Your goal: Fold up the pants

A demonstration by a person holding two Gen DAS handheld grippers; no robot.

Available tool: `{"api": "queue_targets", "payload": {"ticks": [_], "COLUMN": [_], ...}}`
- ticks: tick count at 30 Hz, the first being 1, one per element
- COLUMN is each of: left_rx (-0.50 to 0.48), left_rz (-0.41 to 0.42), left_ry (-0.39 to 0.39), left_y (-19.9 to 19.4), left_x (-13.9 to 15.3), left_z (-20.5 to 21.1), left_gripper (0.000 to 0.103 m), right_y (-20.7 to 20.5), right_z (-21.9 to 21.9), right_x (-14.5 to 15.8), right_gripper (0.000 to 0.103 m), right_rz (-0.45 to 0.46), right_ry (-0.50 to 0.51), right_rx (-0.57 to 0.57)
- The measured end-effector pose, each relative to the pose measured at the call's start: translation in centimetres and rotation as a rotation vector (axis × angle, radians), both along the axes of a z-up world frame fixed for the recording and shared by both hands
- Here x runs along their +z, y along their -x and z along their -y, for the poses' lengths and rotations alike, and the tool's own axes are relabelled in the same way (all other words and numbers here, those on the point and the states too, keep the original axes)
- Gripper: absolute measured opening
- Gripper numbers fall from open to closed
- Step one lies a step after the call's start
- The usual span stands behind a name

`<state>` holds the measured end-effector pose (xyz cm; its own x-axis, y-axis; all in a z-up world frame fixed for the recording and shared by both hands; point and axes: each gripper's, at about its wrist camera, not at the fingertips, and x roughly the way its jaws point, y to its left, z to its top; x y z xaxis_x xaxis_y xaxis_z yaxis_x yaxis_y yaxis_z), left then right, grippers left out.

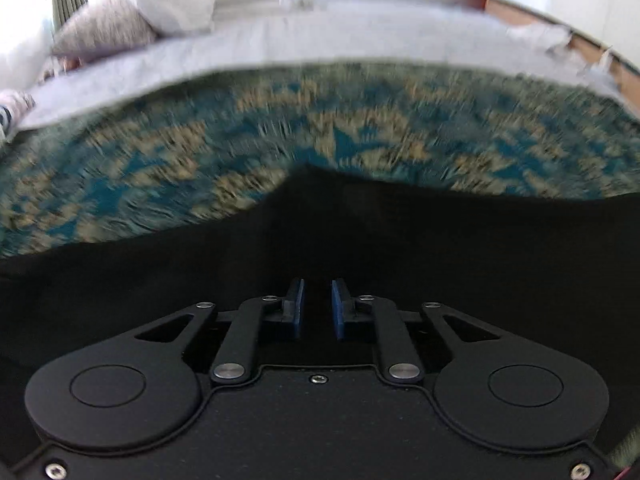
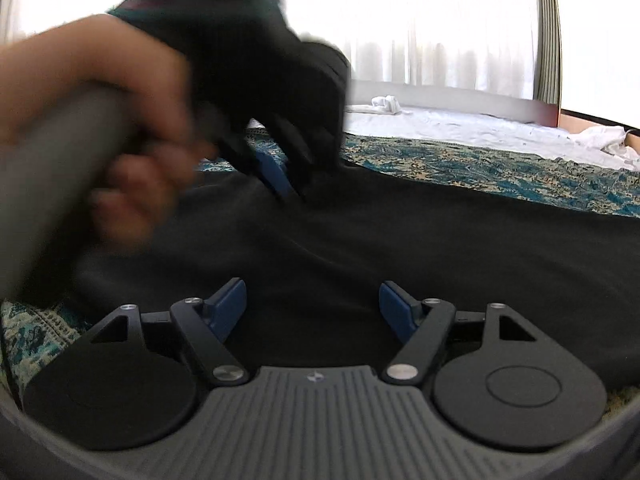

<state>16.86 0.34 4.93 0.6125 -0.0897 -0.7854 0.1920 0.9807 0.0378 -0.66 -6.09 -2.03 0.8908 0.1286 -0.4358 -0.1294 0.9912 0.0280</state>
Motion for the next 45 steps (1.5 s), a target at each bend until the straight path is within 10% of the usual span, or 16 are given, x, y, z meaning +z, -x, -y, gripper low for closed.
{"api": "queue_targets", "payload": {"ticks": [16, 26, 45], "left_rx": [0.069, 0.062, 0.101], "left_rz": [0.032, 0.137, 0.311], "left_ry": [-0.025, -0.047, -0.009], "left_y": [-7.1, -2.7, 16.4], "left_x": [-0.8, 2.0, -0.3], "left_z": [2.4, 2.2, 1.6], "left_gripper": [0.013, 0.04, 0.075], "right_y": [1.1, 5.9, 13.5], "right_z": [0.4, 4.2, 30.3], "right_x": [0.2, 1.7, 2.4], "right_gripper": [0.081, 0.086, 0.087], "right_rz": [0.016, 0.079, 0.149], "right_ry": [-0.001, -0.028, -0.299], "right_rx": [0.025, 0.059, -0.797]}}
